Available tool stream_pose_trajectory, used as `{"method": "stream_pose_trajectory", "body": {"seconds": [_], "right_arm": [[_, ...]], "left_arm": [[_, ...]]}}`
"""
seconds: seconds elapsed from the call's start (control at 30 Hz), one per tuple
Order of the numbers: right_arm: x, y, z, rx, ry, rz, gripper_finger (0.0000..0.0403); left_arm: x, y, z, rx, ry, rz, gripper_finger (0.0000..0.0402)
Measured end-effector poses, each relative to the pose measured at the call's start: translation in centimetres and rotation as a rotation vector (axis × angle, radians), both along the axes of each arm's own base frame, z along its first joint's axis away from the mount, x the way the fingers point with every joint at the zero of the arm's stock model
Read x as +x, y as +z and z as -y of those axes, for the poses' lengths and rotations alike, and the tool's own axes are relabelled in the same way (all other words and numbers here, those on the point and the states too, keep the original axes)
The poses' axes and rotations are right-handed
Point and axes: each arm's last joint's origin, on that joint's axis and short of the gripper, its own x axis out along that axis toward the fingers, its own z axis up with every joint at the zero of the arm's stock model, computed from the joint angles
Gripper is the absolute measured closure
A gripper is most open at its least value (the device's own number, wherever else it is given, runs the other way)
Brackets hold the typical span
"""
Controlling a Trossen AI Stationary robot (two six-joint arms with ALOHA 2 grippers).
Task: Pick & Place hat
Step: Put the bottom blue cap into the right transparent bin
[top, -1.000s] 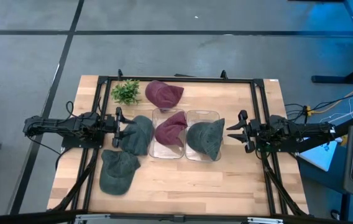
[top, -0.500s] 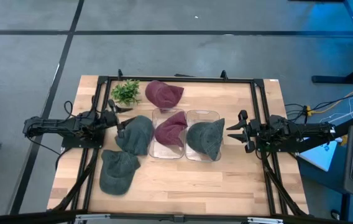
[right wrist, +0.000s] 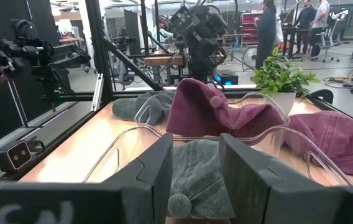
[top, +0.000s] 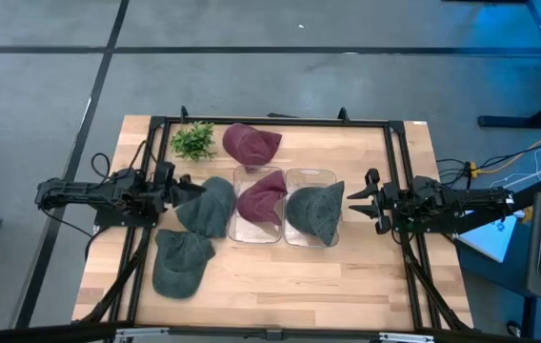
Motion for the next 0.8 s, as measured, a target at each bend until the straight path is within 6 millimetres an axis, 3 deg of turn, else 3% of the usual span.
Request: {"method": "stream_pose_trajectory", "body": {"seconds": [0.2,0.4,0.63,0.8], "right_arm": [[0.0,0.0,0.0,0.000,0.000,0.000,0.0272],[0.0,0.0,0.0,0.000,0.000,0.000,0.0272],[0.0,0.0,0.0,0.000,0.000,0.000,0.0272],[0.0,0.0,0.0,0.000,0.000,0.000,0.0272]], "left_arm": [[-0.2,0.7,0.2,0.013,-0.079,0.077,0.0208],[-0.6,2.1,0.6,0.159,-0.166,0.100,0.0208],[-0.7,4.0,0.5,0.273,-0.145,-0.101,0.0208],[-0.7,6.5,0.6,0.335,-0.165,-0.223,0.0208]]}}
